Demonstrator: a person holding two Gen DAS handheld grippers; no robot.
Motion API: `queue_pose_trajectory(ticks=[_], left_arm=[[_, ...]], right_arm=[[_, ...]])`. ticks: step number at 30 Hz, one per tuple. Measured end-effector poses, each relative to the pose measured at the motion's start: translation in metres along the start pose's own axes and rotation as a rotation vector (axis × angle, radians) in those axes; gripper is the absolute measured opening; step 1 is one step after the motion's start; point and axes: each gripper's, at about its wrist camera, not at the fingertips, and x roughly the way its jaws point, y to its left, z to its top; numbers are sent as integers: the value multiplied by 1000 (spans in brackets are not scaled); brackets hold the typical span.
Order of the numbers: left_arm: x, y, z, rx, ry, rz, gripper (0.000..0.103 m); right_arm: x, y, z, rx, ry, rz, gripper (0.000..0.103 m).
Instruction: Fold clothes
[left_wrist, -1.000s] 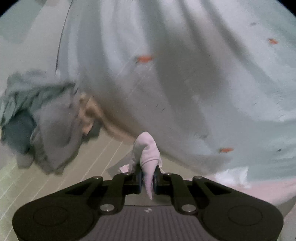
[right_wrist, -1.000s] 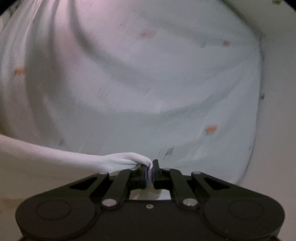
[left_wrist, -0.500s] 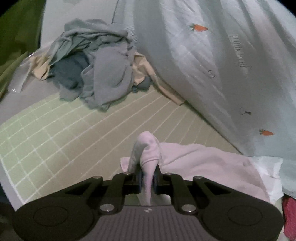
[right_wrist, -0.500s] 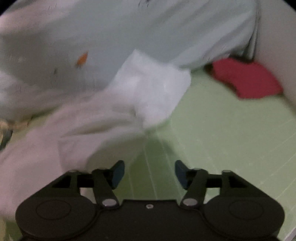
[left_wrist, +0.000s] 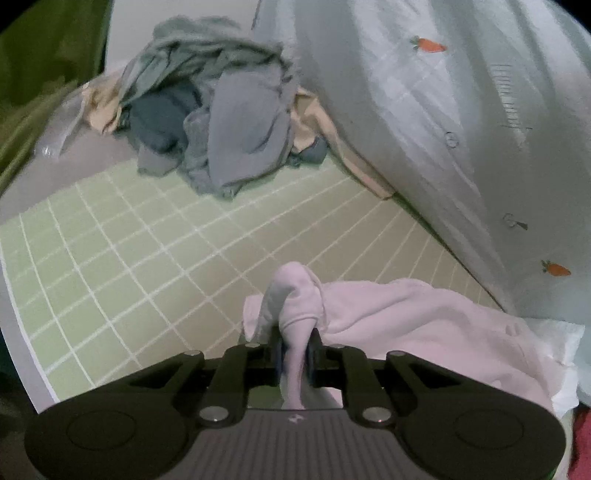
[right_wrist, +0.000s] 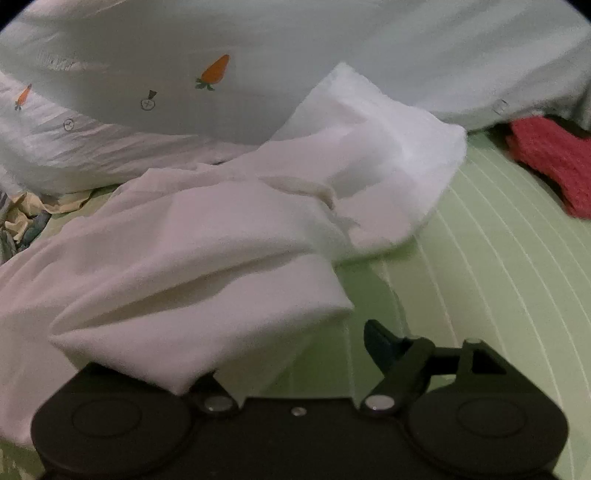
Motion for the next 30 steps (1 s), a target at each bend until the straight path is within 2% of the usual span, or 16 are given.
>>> queue_pose_trajectory(ticks=[1, 2, 3, 4, 5, 7, 12, 18, 21, 26, 28, 30], left_arm=[[3, 2, 0, -13, 13, 0, 17], [7, 3, 0, -30, 29, 1, 17], [11, 5, 0, -47, 44, 3, 17], [15, 7, -1, -60, 58, 5, 17], [18, 7, -3, -65, 72, 5, 16], [25, 3, -8, -58, 90, 8, 14], [54, -11, -12, -56, 148, -3, 12], [93, -45, 12, -19, 146, -33, 12], [120, -58, 37, -1, 130, -37, 12], [176, -76, 100, -24, 76, -35, 11], [177, -84, 123, -30, 29, -46, 11], [171, -90, 142, -19, -28, -61, 10]], right_arm=[[6, 1, 4, -7, 0, 0, 77], [9, 1, 8, -7, -1, 7, 72], [12, 1, 11, -7, -1, 14, 51], [16, 0, 15, 0, 5, 24, 37], [18, 0, 17, 7, 13, 28, 26], [19, 4, 22, -8, 10, 20, 14], [28, 21, 32, -114, 4, -22, 9], [74, 45, 73, -149, 8, -43, 8], [97, 57, 94, -167, 10, -54, 7], [135, 76, 129, -199, 12, -72, 6], [144, 84, 146, -237, -8, -80, 6], [134, 85, 158, -263, -45, -83, 5]])
